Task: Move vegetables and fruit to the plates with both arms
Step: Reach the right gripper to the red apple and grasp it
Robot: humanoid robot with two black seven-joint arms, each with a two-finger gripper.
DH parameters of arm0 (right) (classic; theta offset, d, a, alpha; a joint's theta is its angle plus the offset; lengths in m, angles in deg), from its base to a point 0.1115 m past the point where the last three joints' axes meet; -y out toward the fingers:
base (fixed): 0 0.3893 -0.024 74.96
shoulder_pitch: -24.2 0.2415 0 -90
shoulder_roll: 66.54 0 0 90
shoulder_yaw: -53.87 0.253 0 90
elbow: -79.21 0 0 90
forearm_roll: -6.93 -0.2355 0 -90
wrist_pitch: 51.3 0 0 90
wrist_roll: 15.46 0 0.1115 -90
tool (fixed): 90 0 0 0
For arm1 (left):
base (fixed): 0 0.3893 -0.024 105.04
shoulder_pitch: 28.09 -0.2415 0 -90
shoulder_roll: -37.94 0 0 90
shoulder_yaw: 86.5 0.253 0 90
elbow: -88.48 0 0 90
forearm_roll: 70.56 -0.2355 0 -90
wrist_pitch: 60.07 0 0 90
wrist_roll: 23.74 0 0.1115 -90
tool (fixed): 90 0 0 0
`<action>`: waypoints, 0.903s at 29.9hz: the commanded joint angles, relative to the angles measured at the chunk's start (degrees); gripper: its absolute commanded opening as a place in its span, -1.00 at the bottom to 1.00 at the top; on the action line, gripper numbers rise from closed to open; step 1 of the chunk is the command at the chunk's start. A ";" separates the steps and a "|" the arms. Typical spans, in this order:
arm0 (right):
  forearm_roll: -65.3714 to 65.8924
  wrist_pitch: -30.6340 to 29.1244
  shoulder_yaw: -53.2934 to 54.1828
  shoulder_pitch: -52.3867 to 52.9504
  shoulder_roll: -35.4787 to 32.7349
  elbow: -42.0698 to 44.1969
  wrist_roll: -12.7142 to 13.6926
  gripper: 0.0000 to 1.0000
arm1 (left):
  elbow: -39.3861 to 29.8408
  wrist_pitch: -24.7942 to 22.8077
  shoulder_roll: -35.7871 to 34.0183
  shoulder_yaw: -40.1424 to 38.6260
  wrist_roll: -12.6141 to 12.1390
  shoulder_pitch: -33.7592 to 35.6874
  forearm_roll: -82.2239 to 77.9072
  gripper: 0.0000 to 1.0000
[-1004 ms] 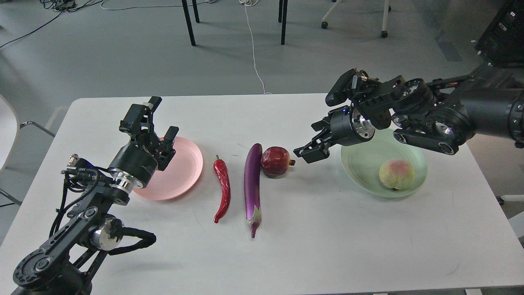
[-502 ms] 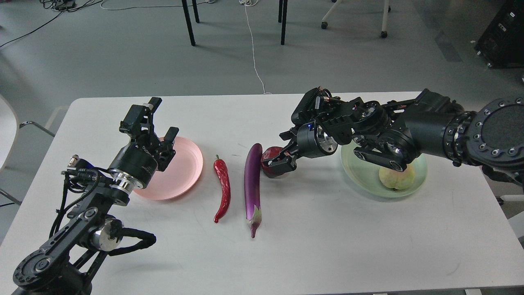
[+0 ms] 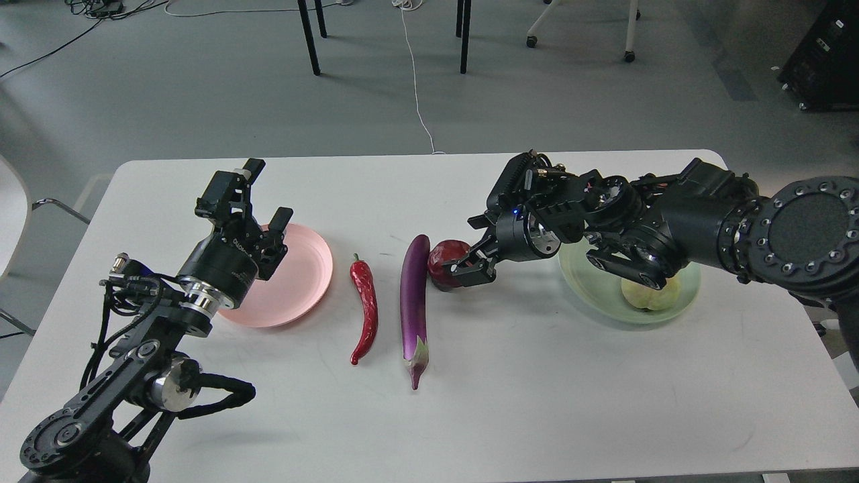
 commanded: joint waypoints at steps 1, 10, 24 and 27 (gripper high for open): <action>-0.21 0.02 0.35 -0.06 0.00 -0.06 0.00 0.91 | -0.01 -0.05 -0.01 0.00 0.00 -0.10 0.00 1.00; -3.46 0.20 0.44 -1.90 0.00 -0.33 0.00 0.91 | -0.09 0.03 -0.01 0.00 0.00 -0.10 0.00 1.00; -3.99 0.99 0.53 -2.87 0.00 -0.15 0.00 0.55 | -0.45 0.03 -0.71 0.00 0.00 -0.37 0.00 1.00; -3.99 0.99 0.44 -2.96 0.00 -0.15 0.00 0.31 | -0.45 0.03 -0.71 0.00 0.00 -0.37 0.00 1.00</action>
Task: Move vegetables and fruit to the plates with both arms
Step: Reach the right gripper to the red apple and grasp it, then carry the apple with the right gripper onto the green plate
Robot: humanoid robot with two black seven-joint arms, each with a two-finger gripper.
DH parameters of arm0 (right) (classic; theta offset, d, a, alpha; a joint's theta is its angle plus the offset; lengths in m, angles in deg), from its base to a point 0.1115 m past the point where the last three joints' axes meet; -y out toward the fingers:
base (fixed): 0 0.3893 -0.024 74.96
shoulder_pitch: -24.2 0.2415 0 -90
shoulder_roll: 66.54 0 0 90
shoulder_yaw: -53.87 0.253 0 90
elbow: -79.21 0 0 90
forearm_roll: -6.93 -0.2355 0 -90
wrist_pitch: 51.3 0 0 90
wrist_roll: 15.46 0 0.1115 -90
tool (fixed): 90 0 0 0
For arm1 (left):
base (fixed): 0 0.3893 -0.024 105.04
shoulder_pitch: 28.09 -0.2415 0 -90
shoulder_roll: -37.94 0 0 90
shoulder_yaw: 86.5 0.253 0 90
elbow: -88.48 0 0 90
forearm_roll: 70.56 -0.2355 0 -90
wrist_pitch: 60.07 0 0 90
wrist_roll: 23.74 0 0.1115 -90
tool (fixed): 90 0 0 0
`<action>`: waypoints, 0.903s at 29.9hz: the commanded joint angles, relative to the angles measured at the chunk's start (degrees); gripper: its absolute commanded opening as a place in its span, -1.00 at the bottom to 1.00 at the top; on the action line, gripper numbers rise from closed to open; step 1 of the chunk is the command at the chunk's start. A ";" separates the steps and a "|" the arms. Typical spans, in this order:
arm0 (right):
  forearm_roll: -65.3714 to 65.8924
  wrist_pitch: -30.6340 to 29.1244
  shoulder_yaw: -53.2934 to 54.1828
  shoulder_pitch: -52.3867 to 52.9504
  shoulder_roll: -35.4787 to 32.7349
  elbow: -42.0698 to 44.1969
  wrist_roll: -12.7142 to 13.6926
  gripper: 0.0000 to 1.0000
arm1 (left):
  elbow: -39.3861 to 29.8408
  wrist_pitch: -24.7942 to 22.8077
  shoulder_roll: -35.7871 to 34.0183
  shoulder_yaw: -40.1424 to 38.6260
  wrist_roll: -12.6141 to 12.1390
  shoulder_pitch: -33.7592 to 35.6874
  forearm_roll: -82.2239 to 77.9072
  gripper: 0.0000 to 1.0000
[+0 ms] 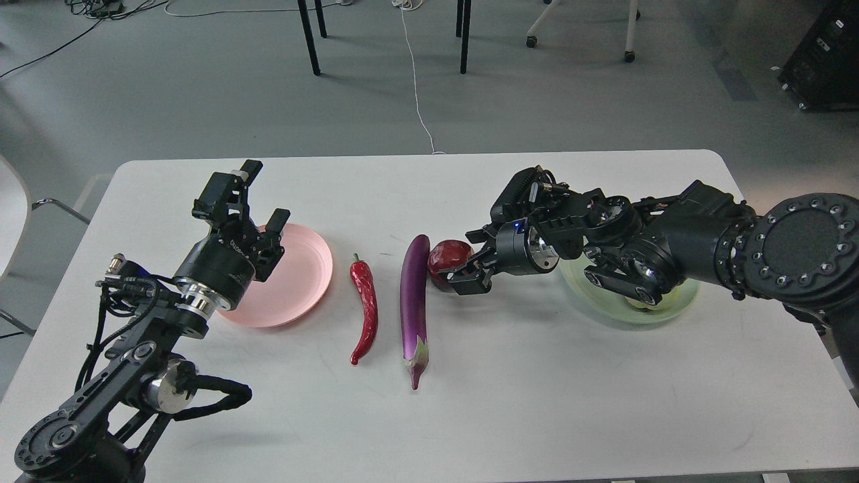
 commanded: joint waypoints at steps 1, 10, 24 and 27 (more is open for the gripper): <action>-0.01 -0.01 -0.25 -0.06 0.00 -0.04 0.00 0.24 | -0.02 0.00 0.00 0.00 0.00 0.00 0.00 1.00; 0.08 -0.10 -0.42 0.64 0.00 -1.18 0.00 0.06 | -0.02 0.00 0.00 0.00 0.00 0.00 0.00 1.00; 5.51 -0.27 -0.69 10.40 -19.23 -14.80 0.00 0.10 | -0.54 0.00 0.09 0.00 0.00 0.00 0.00 1.00; 10.26 -0.27 -0.69 10.22 -24.33 -14.89 0.00 0.10 | -0.72 0.00 0.09 0.00 0.00 0.00 0.00 1.00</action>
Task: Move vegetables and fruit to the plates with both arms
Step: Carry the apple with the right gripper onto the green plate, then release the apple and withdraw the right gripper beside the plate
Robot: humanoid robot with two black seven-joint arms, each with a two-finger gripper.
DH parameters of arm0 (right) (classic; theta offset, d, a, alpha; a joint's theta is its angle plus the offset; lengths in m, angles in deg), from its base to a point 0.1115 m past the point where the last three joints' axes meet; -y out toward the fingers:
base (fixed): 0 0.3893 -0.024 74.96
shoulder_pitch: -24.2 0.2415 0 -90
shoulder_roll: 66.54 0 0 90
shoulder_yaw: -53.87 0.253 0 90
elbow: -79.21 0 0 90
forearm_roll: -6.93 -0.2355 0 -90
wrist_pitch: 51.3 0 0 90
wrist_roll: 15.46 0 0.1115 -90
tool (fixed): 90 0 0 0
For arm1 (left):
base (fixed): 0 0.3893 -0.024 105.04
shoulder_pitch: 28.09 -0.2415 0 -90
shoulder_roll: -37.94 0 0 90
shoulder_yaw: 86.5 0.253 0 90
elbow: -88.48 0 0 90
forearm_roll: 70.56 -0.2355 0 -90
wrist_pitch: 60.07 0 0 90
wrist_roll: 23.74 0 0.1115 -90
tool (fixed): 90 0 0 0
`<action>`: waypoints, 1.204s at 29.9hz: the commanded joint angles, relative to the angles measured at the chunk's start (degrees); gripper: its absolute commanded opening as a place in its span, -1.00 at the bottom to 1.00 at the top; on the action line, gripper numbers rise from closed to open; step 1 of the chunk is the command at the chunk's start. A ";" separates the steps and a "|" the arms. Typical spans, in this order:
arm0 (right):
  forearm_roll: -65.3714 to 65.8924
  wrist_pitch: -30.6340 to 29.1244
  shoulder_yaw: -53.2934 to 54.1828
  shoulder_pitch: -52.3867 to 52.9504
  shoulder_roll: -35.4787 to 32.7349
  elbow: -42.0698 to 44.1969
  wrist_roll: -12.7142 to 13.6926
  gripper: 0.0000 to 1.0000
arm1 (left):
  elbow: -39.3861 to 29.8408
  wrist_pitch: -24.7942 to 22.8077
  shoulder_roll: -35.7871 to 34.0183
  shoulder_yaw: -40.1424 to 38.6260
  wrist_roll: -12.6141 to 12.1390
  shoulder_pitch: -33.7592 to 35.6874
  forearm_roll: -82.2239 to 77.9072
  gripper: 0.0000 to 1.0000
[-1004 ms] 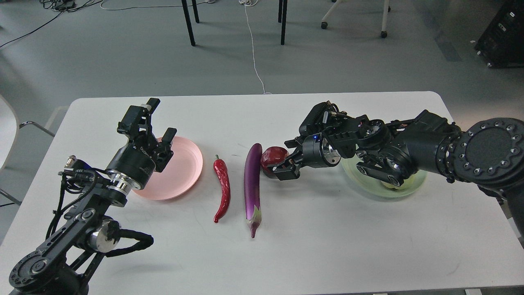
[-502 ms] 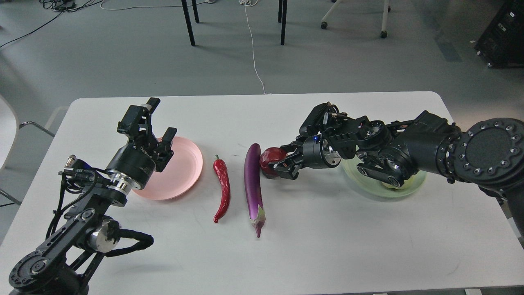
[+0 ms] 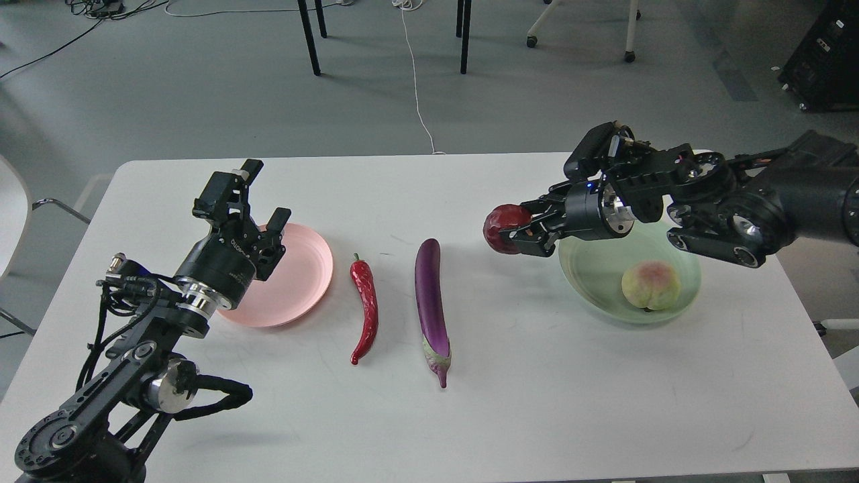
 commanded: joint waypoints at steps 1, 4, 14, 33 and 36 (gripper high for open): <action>4.98 0.17 -0.01 -0.46 -6.12 -0.20 0.01 0.09 | -0.24 0.00 0.08 0.00 0.00 0.00 0.00 1.00; 6.65 1.22 -0.01 -1.95 -9.38 -0.11 0.01 0.09 | -0.24 -0.08 0.17 0.09 -0.09 0.09 0.00 1.00; 6.83 5.53 -0.01 -8.72 -10.35 6.56 0.01 0.10 | -0.42 0.00 0.09 1.23 -0.09 0.44 0.00 1.00; 5.95 8.26 5.08 -13.12 -10.34 9.39 0.01 0.92 | -0.42 -0.08 -1.23 1.49 -0.09 0.62 -0.18 1.00; 5.60 7.74 9.38 -12.68 -12.98 5.70 0.01 0.93 | -0.59 -0.08 -2.20 2.46 -0.09 0.62 -0.27 1.00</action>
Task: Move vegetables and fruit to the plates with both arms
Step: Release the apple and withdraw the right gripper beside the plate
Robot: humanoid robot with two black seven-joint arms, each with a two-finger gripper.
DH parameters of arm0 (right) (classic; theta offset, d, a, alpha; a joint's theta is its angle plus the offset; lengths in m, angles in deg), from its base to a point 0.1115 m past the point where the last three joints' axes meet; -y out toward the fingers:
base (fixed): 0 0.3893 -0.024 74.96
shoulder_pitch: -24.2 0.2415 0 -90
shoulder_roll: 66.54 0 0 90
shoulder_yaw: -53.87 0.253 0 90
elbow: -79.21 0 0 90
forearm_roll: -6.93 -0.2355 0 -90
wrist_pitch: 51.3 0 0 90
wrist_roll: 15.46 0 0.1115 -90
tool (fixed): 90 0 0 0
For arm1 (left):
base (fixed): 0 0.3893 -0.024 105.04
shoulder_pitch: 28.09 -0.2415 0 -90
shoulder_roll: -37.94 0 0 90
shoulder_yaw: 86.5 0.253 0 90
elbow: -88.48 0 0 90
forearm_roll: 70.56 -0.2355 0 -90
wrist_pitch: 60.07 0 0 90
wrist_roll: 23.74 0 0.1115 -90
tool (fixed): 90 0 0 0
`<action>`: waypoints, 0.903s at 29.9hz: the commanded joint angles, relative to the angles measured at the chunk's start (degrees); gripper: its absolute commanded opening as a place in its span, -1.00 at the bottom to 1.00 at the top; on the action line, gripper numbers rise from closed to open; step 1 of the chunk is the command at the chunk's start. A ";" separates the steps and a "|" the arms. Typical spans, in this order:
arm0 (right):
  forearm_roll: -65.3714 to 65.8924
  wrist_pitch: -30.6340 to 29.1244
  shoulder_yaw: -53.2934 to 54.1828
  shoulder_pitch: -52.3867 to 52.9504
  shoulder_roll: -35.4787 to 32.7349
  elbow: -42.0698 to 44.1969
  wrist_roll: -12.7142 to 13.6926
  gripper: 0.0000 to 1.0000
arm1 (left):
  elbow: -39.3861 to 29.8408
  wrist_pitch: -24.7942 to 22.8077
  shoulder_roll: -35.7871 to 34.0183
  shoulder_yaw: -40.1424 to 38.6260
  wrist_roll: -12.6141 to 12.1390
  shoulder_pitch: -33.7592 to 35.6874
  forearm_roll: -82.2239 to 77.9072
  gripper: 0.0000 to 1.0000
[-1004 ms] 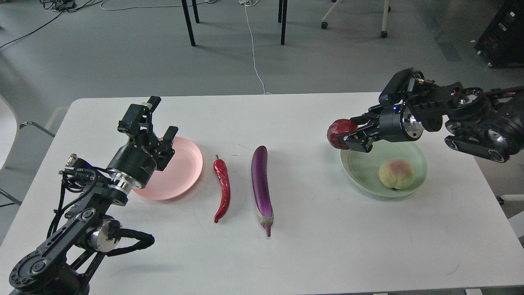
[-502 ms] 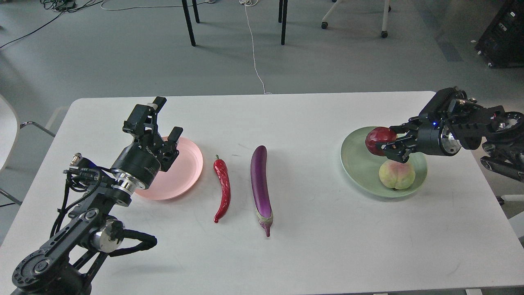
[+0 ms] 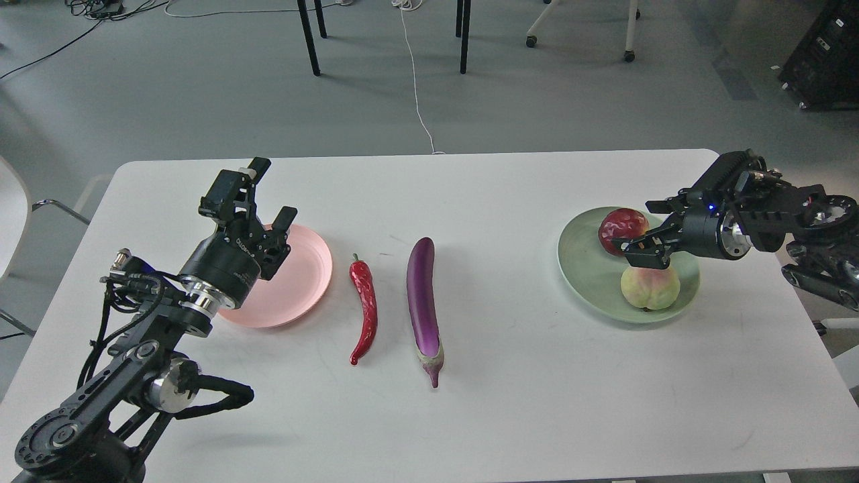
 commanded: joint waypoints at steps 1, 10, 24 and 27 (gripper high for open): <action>-1.06 -0.78 5.89 0.56 -3.12 -4.90 0.00 0.93 | -0.52 -0.14 -1.53 1.31 0.03 0.10 -0.26 1.00; -33.46 -0.78 26.89 -10.14 -7.00 -24.23 0.00 0.93 | -4.74 -3.57 -4.35 6.50 0.04 2.65 -13.86 1.00; -71.80 -33.09 53.11 -30.11 -14.73 -25.40 0.00 0.91 | -1.94 -13.92 -12.16 22.66 -12.43 22.84 -43.50 1.00; -75.86 -42.67 53.20 -30.99 -18.06 -22.50 0.00 0.91 | 0.79 -20.34 -14.89 29.16 -16.57 31.02 -45.09 1.00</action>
